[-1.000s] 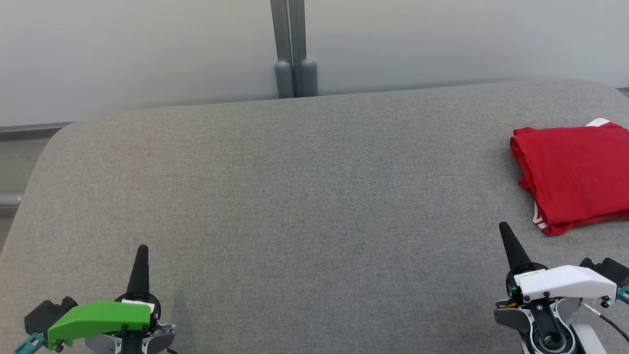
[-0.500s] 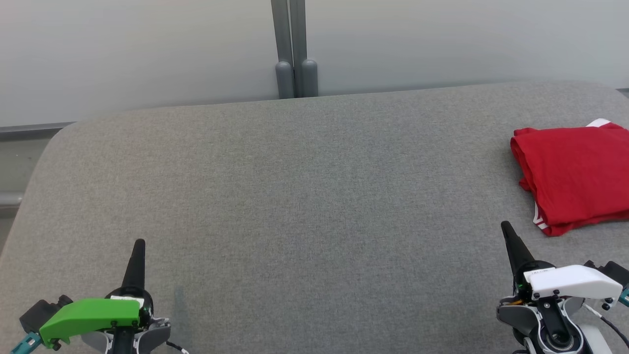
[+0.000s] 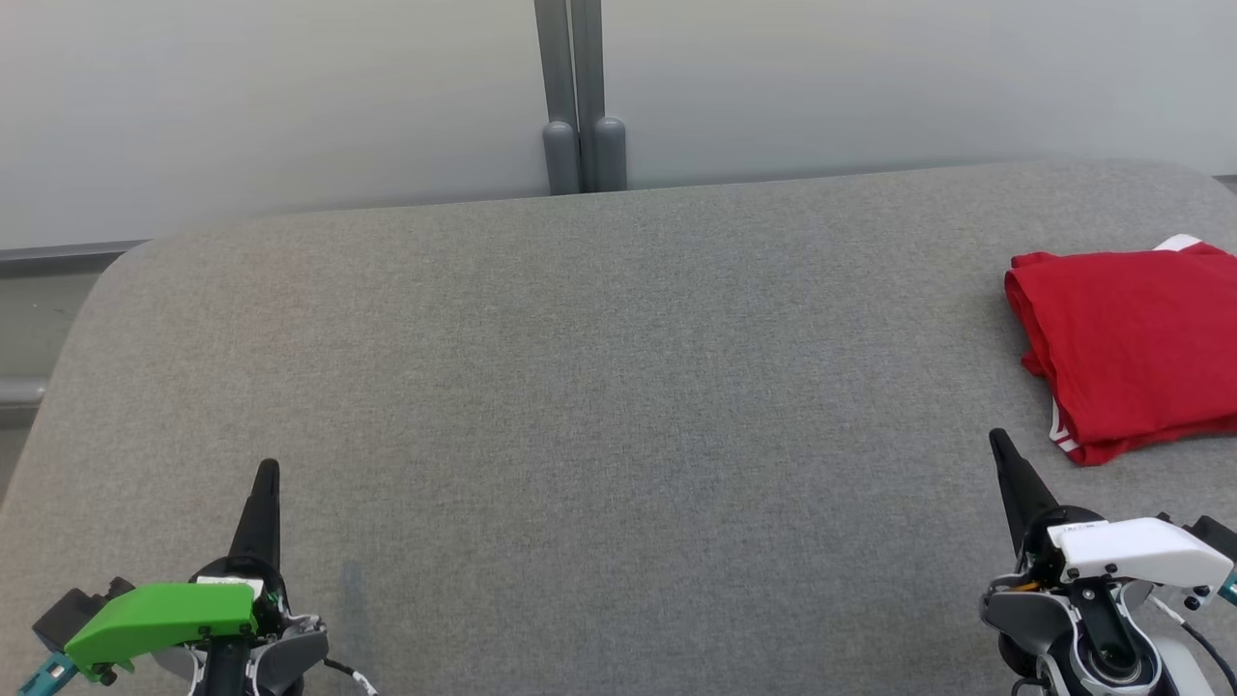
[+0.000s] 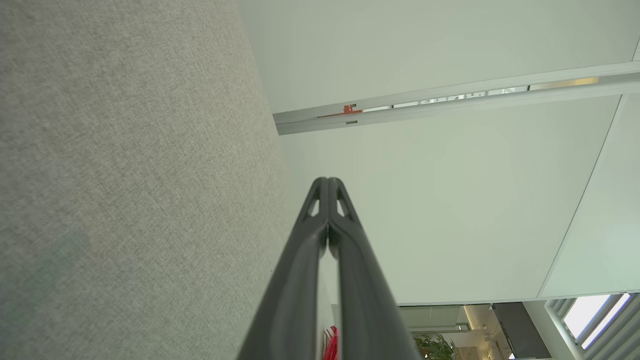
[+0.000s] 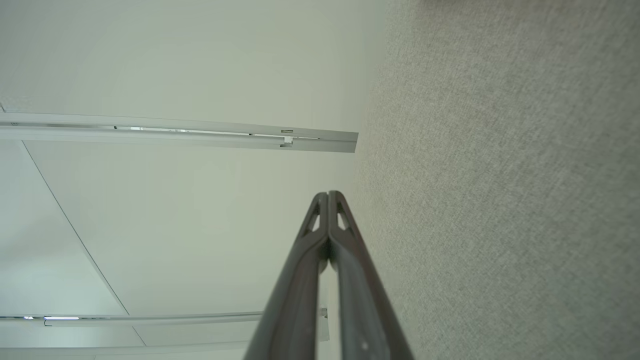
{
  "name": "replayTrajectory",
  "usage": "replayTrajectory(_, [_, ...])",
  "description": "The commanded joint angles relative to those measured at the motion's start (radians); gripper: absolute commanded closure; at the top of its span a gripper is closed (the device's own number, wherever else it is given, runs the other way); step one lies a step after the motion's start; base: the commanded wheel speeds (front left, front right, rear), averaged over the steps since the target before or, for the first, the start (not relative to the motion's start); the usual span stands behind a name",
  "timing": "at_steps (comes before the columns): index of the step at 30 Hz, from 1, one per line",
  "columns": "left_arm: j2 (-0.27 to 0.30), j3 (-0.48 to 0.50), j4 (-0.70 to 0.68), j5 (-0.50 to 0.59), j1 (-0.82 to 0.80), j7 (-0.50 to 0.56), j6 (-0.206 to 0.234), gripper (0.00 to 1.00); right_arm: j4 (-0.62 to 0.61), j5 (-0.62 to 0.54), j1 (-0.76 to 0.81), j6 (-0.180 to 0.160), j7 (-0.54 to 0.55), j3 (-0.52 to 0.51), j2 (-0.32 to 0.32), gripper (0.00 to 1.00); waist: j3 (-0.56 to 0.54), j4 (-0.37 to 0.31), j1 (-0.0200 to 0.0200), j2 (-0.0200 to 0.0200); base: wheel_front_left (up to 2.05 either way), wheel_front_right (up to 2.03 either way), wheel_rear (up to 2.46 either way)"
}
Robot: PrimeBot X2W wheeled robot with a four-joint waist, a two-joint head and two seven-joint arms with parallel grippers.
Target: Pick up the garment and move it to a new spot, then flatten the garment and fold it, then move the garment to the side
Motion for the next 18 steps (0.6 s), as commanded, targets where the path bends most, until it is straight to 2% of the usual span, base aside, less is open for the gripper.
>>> replayTrajectory(1, [0.006,0.006,-0.005,-0.02,-0.022,0.006,-0.006,1.0,-0.007,0.023,-0.013,0.0,0.007,-0.005,-0.003,1.0,0.0,0.0,0.0,0.0,0.0,0.0,0.0])
replayTrajectory(18, [0.006,0.023,-0.004,-0.121,-0.031,0.035,-0.021,1.0,-0.007,0.132,-0.016,0.0,0.04,-0.023,-0.001,1.0,-0.002,0.002,0.0,0.0,0.0,0.0,0.0])
